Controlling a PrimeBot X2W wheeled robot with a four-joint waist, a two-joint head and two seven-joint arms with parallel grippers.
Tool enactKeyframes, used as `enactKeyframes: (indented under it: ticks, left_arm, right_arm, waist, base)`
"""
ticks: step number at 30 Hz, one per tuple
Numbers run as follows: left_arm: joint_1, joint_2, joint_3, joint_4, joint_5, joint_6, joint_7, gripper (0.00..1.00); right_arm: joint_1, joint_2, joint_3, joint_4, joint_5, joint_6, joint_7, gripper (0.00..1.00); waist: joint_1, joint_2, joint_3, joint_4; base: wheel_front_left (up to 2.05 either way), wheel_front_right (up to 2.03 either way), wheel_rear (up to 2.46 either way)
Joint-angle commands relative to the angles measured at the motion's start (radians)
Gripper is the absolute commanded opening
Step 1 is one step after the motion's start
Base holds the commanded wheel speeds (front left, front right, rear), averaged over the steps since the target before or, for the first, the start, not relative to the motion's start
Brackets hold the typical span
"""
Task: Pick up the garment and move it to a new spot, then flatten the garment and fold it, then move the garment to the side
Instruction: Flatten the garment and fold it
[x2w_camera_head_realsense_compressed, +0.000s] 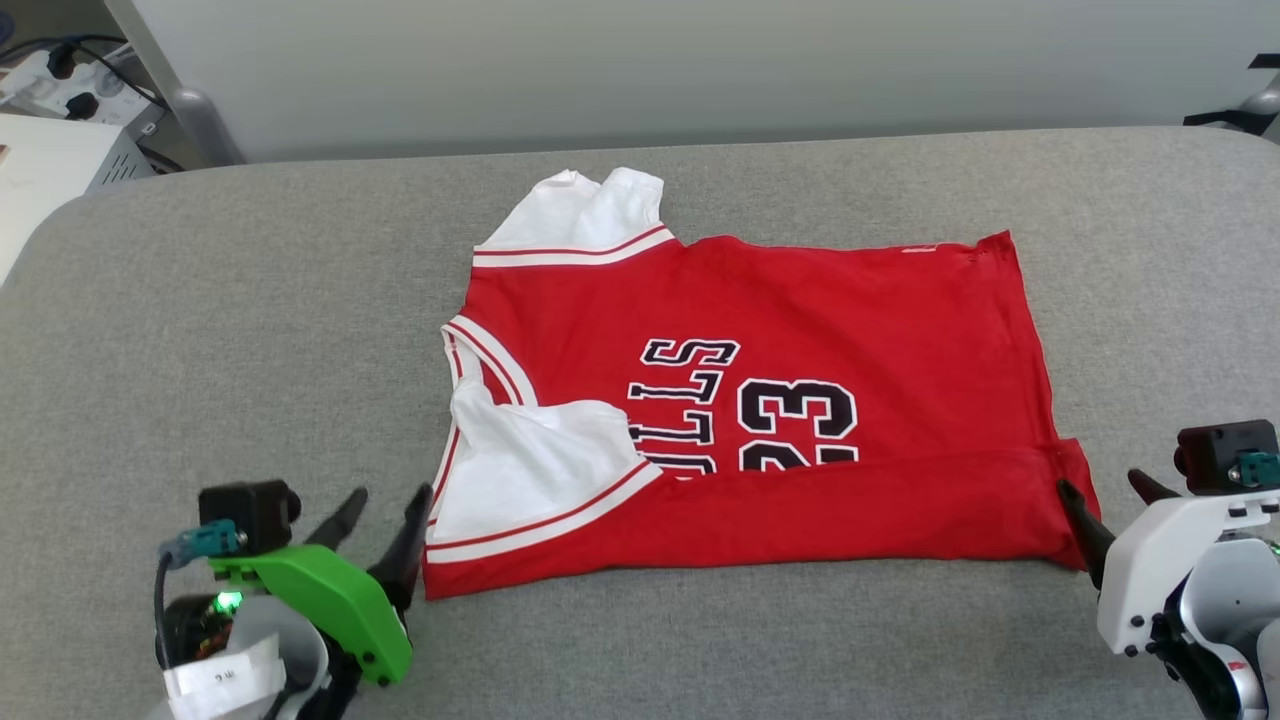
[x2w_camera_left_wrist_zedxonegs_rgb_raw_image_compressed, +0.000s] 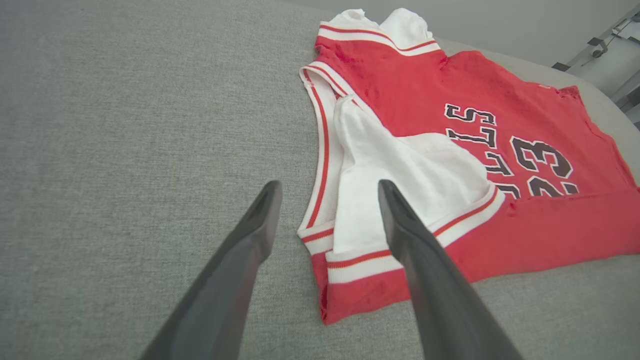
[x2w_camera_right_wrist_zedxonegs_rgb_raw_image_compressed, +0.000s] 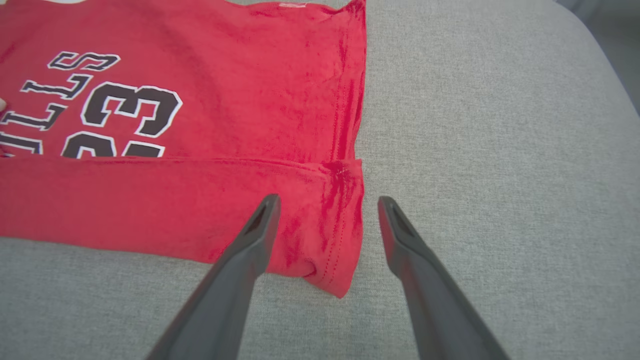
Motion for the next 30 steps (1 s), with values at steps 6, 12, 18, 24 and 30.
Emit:
enactKeyframes:
  ticks: [6, 12, 18, 24, 30]
  left_arm:
    - [0.07, 0.057, -0.036, -0.128, -0.015, 0.115, 0.132, 1.0]
    - [0.073, 0.08, -0.052, -0.165, -0.024, 0.159, 0.207, 1.0]
    - [0.044, 0.077, -0.054, -0.132, -0.014, 0.174, 0.223, 1.0]
    - [0.018, 0.069, -0.069, -0.085, -0.011, 0.16, 0.249, 1.0]
    - [0.017, 0.058, -0.101, -0.026, -0.033, 0.138, 0.311, 0.06]
  right_arm:
    - [0.057, 0.058, -0.058, -0.108, -0.043, -0.001, 0.091, 1.0]
    - [0.071, 0.087, -0.067, -0.158, -0.058, -0.001, 0.118, 1.0]
    - [0.061, 0.098, -0.059, -0.177, -0.061, -0.001, 0.118, 1.0]
    - [0.057, 0.101, -0.055, -0.186, -0.064, -0.001, 0.113, 1.0]
    - [0.061, 0.096, -0.054, -0.187, -0.065, -0.001, 0.111, 1.0]
  waist:
    - [0.0, 0.0, 0.032, -0.008]
    - [0.0, 0.0, 0.072, -0.021]
    - [0.0, 0.0, 0.108, -0.043]
    - [0.0, 0.0, 0.135, -0.061]
    - [0.0, 0.0, 0.144, -0.069]
  base:
    - [0.0, 0.0, 0.0]
    - [0.0, 0.0, 0.0]
    - [0.0, 0.0, 0.0]
    - [0.0, 0.0, 0.0]
    - [0.0, 0.0, 0.0]
